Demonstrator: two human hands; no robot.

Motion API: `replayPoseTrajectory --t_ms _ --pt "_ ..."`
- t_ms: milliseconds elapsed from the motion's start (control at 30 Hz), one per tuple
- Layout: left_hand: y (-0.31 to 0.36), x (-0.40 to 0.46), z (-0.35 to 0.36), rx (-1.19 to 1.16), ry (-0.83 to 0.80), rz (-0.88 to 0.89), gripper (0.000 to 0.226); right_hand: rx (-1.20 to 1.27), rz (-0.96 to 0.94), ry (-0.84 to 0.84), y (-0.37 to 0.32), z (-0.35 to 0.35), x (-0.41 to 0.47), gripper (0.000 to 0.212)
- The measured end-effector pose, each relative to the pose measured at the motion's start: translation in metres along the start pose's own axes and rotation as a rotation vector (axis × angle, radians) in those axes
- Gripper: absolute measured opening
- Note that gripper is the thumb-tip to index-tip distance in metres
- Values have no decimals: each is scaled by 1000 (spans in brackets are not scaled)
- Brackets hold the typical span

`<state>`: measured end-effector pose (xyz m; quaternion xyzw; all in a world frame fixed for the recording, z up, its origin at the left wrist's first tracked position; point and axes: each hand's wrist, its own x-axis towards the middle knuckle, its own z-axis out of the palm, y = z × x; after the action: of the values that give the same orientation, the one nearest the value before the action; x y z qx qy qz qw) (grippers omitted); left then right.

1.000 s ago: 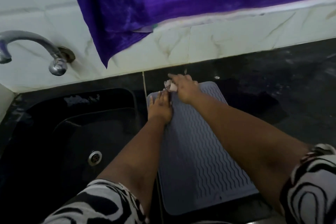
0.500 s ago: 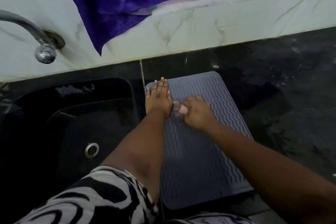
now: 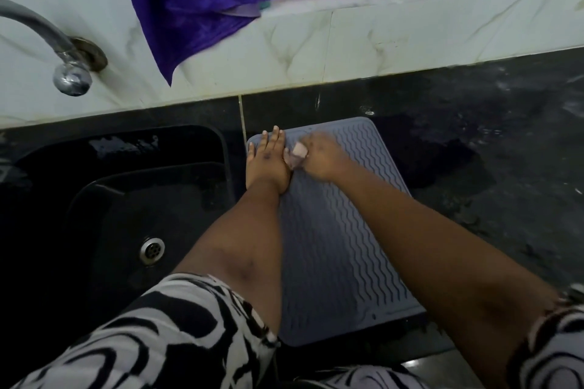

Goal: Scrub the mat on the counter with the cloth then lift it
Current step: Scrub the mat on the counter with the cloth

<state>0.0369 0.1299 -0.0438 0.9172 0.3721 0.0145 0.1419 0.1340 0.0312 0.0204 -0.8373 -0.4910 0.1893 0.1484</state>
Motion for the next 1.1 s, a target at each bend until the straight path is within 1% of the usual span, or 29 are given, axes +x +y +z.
replayPoseTrajectory --t_ms 33,100,167,300,367,433,467,500,533,567,600,633,667,700,767,800,833,867,900,933,1033,1100 --pt "0 0 0 4 -1 3 54 -48 34 -46 2 10 0 34" --pt "1 0 0 6 10 6 52 -81 60 -28 3 25 -14 36" --pt "2 0 1 -19 34 3 51 -68 24 -3 6 36 -42 39" --pt "1 0 0 -27 38 6 52 -46 -33 -24 15 52 -126 46" --pt "2 -3 -1 -22 25 6 52 -32 -19 -59 13 57 -169 46" --pt "5 -5 -3 -18 18 2 52 -4 -25 -160 12 56 -197 39" --pt "8 -4 -4 5 10 -9 52 57 -28 -235 13 49 -200 31" --pt "10 -2 -7 56 -13 -20 53 181 8 -322 13 39 -198 20" --pt "11 0 -13 127 -43 -21 53 356 69 -387 10 25 -191 11" --pt "14 3 -19 181 -67 -11 54 501 108 -369 5 12 -180 12" --pt "18 5 -24 184 -73 5 55 584 115 -290 2 2 -163 14" --pt "21 5 -29 150 -61 22 56 535 86 -176 0 -5 -143 11" --pt "25 3 -33 93 -37 22 57 439 50 -84 -4 -9 -123 1" --pt "28 -4 -35 23 -18 1 57 313 30 -20 -7 -7 -107 13" --pt "30 -27 -29 -73 -17 -66 57 50 29 -66 -7 12 -91 40" --pt "29 -39 -22 -80 -51 -81 57 -63 31 -91 -5 26 -92 48" --pt "25 -50 -16 -69 -116 -81 59 -144 18 -67 -3 38 -98 50" --pt "20 -58 -11 -53 -181 -74 60 -176 -9 -22 -1 49 -105 47" --pt "16 -61 -8 -36 -207 -64 62 -173 -29 -3 2 56 -113 42" --pt "13 -62 -5 -21 -198 -59 62 -154 -50 -1 4 59 -120 39" --pt "17 -58 -5 11 -179 -83 59 -85 -74 -89 10 60 -149 38" --pt "19 -58 -4 27 -192 -92 59 -80 -99 -113 16 65 -180 36"
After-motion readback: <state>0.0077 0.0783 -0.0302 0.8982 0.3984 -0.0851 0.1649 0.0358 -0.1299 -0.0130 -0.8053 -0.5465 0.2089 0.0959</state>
